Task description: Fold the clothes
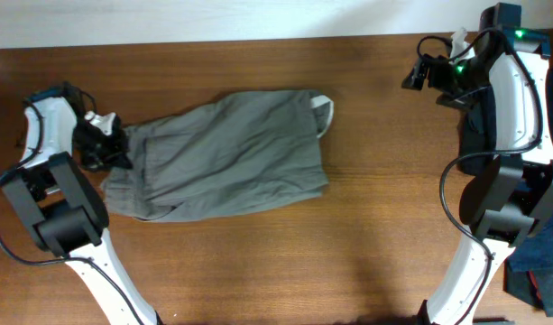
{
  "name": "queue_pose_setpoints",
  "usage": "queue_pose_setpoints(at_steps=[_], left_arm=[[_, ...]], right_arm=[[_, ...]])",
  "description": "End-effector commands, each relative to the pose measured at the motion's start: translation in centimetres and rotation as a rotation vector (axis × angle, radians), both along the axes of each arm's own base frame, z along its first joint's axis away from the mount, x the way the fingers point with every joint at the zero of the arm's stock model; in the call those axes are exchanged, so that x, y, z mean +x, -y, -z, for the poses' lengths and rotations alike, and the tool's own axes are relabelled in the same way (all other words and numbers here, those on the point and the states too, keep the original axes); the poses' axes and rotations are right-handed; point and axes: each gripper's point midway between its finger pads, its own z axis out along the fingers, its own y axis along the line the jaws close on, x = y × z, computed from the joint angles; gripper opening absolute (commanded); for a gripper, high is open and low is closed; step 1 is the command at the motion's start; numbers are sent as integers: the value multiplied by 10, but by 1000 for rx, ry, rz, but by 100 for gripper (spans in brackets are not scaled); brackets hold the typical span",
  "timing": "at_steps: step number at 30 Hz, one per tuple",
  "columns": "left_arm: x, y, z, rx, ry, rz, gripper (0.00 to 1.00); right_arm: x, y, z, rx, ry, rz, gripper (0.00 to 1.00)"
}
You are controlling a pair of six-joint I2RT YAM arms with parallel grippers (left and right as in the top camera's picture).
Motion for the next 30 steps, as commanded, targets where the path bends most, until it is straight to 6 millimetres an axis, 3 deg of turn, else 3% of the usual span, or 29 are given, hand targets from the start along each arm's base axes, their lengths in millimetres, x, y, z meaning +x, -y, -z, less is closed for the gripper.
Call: queue_pose_setpoints(at_steps=[1,11,21,30], left_arm=[[15,-17,-26,130,27,11,1],[59,9,-92,196,182,19,1],[74,81,-121,195,234,89,1],[92,142,-155,178,351,94,1]], right_arm=[[10,-8,-6,-27,42,-24,99],[26,-19,-5,-129,86,-40,99],[28,-28,4,-213,73,-51,99],[22,-29,41,-190,2,-15,99]])
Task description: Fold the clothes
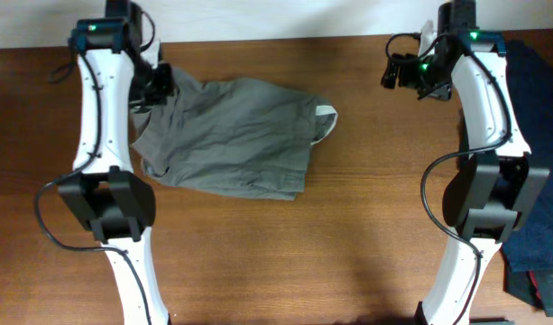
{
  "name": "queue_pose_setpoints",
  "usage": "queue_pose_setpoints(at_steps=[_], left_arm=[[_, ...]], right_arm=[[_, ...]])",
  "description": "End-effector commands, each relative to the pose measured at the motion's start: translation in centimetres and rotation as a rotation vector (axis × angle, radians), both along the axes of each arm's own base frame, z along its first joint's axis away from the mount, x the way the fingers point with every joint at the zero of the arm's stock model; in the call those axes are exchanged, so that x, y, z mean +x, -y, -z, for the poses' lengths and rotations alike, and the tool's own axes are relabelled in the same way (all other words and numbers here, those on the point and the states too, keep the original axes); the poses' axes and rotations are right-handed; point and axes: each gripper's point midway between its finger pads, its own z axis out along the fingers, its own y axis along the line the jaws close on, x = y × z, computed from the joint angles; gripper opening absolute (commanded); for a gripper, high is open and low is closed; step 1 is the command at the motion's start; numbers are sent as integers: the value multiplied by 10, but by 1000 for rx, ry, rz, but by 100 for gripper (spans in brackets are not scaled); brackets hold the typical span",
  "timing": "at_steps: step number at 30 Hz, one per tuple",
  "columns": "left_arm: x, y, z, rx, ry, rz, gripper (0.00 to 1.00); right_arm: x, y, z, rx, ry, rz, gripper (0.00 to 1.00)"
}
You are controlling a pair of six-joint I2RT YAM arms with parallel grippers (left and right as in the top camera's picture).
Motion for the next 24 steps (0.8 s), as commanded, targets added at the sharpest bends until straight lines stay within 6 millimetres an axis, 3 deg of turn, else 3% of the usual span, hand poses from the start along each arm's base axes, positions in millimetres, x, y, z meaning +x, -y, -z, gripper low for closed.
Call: queue_pose_setpoints(at_steps=[1,17,21,24], left_arm=[[7,25,-15,-23,51,-22,1],[19,126,-25,-99,154,9,1],[18,137,-26,-99,162,23,1],[20,122,-25,-25,173,-19,1]], right_arm=[[-4,1,17,-7,-42,23,99],[-21,-10,49,46,-131,60,99],[-29,-16,68,54,-164,67,99],[-32,-23,80,62,-168,58,99]])
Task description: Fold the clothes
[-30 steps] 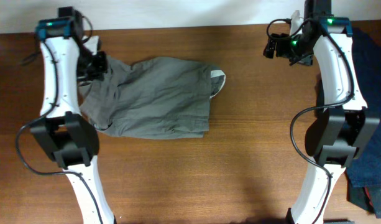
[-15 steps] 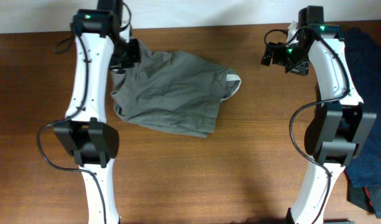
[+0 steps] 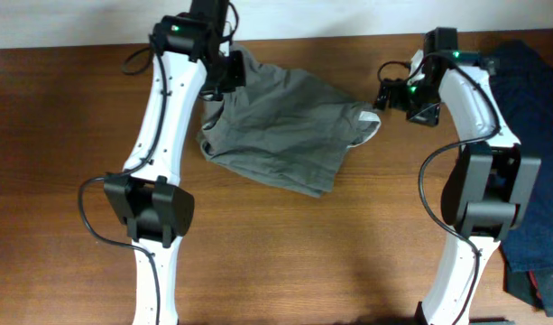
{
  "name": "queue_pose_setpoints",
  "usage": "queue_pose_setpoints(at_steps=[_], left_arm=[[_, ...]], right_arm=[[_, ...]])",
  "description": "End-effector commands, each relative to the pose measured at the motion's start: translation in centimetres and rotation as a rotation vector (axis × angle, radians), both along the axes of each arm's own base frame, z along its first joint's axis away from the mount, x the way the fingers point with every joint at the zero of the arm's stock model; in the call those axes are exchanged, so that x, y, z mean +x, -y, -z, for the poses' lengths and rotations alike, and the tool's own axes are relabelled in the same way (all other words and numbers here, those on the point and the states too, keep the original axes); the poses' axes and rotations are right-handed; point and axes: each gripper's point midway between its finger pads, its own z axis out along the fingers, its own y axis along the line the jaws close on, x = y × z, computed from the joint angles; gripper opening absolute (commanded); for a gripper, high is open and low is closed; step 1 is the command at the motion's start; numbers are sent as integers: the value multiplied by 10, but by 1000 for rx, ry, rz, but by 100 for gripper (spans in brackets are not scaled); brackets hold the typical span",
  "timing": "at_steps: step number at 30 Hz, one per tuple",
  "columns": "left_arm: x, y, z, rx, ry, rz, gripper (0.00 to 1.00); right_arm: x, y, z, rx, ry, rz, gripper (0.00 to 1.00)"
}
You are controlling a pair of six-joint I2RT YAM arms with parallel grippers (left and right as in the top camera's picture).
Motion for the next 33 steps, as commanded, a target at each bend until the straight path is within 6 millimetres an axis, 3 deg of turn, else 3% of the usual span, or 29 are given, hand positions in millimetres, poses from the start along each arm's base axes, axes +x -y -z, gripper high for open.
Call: queue_pose_setpoints(at_steps=[1,2,8,9,10,14,19,25,33], left_arm=[[8,-23,-6,77,37,-93,1],[6,-44,-6,130,28,-169,1],[-8,-106,0,177,-69,-318,1],[-20,-134,2,217,-116,-403,1],[-25,-147,3,239,-137,-433,1],[-44,-190,4,307,-208,-493,1],[-48,-222,-2,363,-197,-554,1],[-49,-228,-3,370,-196,-566,1],[-44,-212,-7,369,-175,-509,1]], right_arm=[[-6,-17,14,31,-26,-10,99],[-7,-24,17,47,-23,-21,98],[0,-39,15,44,7,-52,99],[3,-44,15,43,21,-63,99],[4,-47,14,43,27,-69,99],[9,-58,13,42,51,-93,99],[10,-71,12,42,61,-118,99],[12,-92,11,21,84,-161,99],[21,-102,9,-22,122,-140,99]])
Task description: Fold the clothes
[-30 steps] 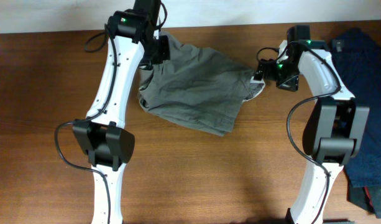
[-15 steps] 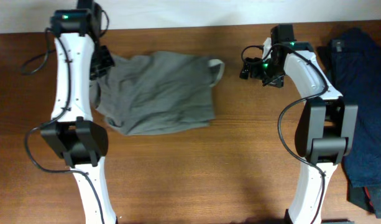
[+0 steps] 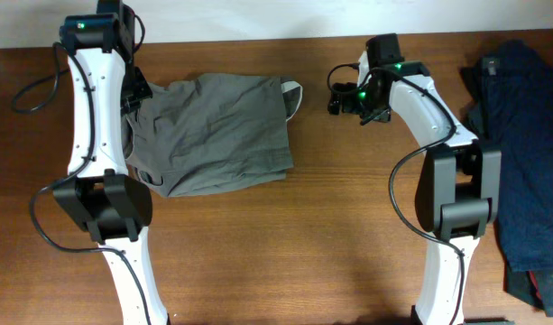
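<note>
A grey-green garment [image 3: 217, 135] lies crumpled and roughly flat on the wooden table, with a white-lined opening [image 3: 292, 93] at its upper right corner. My left gripper [image 3: 137, 93] sits at the garment's upper left corner and is shut on the cloth there. My right gripper [image 3: 336, 99] hovers a short way right of the white-lined corner and does not touch the cloth. It is too small and dark in the overhead view to tell how its jaws stand.
A pile of dark blue clothes [image 3: 521, 135] lies at the right side of the table, behind the right arm. The table's far edge [image 3: 258, 40] runs just behind the garment. Both arm bases stand at the near side.
The left gripper has moved left with the garment, which now lies further left and flatter. The right gripper has also moved left and stands just off the white-lined corner.
First the left gripper was at the garment's left edge, far left, and the right gripper was high at the far right. Then the garment sat further back, then further right with the right gripper near its corner. Now it lies left of centre.
</note>
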{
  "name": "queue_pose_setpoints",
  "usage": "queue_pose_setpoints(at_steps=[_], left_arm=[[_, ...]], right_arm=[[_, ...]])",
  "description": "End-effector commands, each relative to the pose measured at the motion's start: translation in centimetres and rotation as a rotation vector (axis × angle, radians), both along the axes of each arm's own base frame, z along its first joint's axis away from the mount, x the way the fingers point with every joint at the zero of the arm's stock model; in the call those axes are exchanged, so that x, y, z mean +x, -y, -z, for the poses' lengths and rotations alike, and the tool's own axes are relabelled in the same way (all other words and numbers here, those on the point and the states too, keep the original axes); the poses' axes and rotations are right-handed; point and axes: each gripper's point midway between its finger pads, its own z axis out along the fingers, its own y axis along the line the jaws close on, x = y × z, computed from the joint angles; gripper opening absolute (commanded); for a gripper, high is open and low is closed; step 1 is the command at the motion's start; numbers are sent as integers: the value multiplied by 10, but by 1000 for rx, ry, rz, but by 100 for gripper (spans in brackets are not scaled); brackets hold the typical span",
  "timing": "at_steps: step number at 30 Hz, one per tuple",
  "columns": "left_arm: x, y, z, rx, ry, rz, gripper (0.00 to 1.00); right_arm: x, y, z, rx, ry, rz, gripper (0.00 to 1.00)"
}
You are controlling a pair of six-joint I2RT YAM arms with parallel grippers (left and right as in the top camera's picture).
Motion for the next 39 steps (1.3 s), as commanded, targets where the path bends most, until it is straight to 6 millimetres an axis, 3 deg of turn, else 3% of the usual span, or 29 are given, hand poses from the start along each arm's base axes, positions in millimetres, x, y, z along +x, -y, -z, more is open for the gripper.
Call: queue_pose_setpoints(at_steps=[1,4,7,10,12,16,24,27,30,33,39], left_arm=[[6,7,-16,11,53,27,0],[14,25,-23,-74,104,47,1],[33,58,-32,-251,200,91,1],[50,89,-42,-424,282,146,1],[57,99,-47,-474,316,164,1],[63,101,-49,-453,342,134,1],[42,43,-41,-134,312,-173,1],[51,45,-44,-153,359,-210,1],[68,61,-50,-218,425,-190,1],[90,94,-62,-324,512,-124,1],[108,134,-77,-334,608,-46,6]], right_arm=[[-2,-4,4,-27,-8,14,99],[-5,-16,4,-28,-9,-11,99],[-6,-27,4,-28,-2,-30,99],[-4,-30,3,-22,6,-24,99],[-4,-29,3,-16,2,-10,99],[-6,-33,5,-9,-4,-14,99],[-11,-47,7,-7,-11,-36,99],[-11,-57,6,-3,1,-48,99],[-12,-69,5,0,13,-70,99],[-13,-83,4,7,24,-88,99],[-12,-95,6,18,32,-90,99]])
